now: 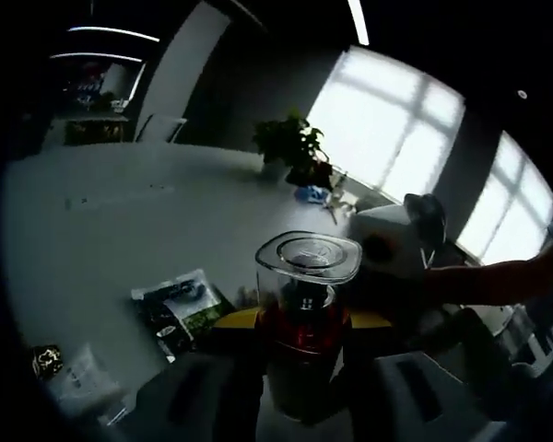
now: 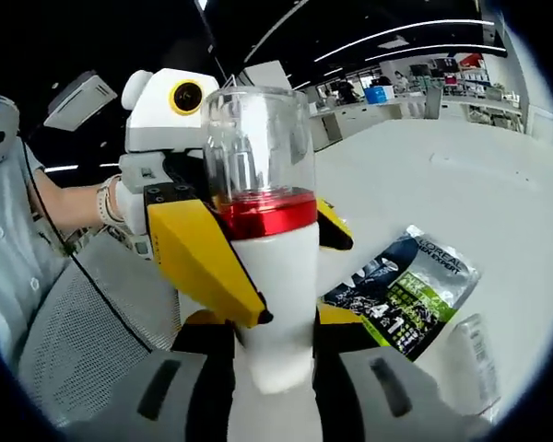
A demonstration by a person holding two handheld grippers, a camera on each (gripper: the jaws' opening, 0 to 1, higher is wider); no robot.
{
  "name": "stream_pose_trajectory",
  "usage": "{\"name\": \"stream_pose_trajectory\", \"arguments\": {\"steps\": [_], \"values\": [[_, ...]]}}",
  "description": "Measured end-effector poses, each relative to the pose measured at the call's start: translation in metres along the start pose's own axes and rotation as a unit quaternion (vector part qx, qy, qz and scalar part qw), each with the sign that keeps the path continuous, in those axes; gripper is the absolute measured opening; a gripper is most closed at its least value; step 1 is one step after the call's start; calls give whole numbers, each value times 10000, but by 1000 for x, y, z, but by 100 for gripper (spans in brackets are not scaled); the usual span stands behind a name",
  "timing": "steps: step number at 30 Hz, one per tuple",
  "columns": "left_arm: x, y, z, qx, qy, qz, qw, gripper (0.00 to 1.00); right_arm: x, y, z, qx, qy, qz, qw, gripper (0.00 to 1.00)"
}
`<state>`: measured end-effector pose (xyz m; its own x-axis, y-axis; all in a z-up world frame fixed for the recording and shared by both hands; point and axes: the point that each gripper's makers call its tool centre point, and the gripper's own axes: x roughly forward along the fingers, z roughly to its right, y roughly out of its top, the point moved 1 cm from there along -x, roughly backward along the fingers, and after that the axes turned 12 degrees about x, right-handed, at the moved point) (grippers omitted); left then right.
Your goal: Arrange the skincare products in the storage area until every visible bottle or jar stands upright without overlapping.
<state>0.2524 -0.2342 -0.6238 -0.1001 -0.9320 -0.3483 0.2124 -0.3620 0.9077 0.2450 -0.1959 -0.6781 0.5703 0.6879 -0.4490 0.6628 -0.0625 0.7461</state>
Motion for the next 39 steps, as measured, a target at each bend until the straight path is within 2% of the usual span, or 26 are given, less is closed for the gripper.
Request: {"name": "stream_pose_trajectory", "arguments": {"steps": [9,18,23,27,39], "values": [[9,-5,-10,176,135,-70,9997,29,3,-4,12,-157,-106,-26,9998,31],[13,-8,-9,510,157,-137,9985,30,4,-8,20,-336,-258,2,9991,31],[16,-9,-11,494,156,-132,9986,30,4,-9,23,-376,-274,-29,9989,31],[18,-7,-15,483,163,-84,9987,30,3,-7,27,-335,-272,19,9991,31],[25,0,-27,802,289,10,9964,30,6,7,44,-722,-378,89,9966,32]]}}
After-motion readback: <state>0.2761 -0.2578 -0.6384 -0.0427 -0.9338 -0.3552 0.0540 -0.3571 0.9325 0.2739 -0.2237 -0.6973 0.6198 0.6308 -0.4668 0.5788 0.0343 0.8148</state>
